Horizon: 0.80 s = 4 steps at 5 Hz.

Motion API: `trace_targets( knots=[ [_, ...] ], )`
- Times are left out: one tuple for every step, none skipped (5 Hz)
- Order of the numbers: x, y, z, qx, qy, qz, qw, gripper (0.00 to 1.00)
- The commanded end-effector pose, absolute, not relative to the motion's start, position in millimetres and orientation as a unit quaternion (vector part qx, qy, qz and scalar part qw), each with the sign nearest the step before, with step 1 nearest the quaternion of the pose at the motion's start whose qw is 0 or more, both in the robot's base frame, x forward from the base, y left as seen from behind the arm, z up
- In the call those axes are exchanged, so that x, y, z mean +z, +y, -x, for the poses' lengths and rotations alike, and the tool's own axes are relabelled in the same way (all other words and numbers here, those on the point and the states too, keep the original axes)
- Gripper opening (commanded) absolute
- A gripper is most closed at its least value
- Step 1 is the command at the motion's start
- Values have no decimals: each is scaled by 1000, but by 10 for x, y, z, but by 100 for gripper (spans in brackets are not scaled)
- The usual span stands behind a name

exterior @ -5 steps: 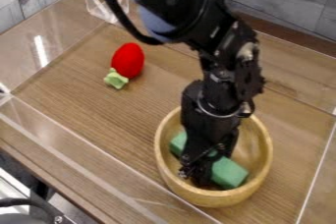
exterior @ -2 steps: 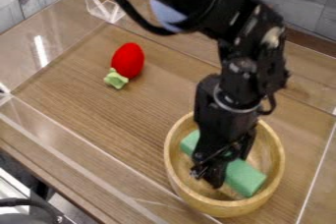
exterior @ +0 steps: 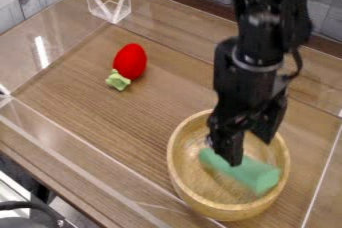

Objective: Put the green stick in the brown bowl

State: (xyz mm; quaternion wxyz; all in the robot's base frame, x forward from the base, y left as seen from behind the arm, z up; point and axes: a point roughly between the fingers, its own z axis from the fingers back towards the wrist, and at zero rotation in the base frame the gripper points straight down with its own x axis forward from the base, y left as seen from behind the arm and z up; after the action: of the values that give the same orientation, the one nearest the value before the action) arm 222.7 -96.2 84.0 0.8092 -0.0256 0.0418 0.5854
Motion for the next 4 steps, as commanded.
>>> trace_targets(
  knots=[
    [1305, -859, -2469, 554, 11, 79, 829, 100],
    [1371, -889, -2514, 509, 0, 89, 856, 100],
    [1379, -825, -2494, 520, -4, 88, 849, 100],
    [1379, -763, -2478, 534, -7, 85, 841, 100]
  ],
)
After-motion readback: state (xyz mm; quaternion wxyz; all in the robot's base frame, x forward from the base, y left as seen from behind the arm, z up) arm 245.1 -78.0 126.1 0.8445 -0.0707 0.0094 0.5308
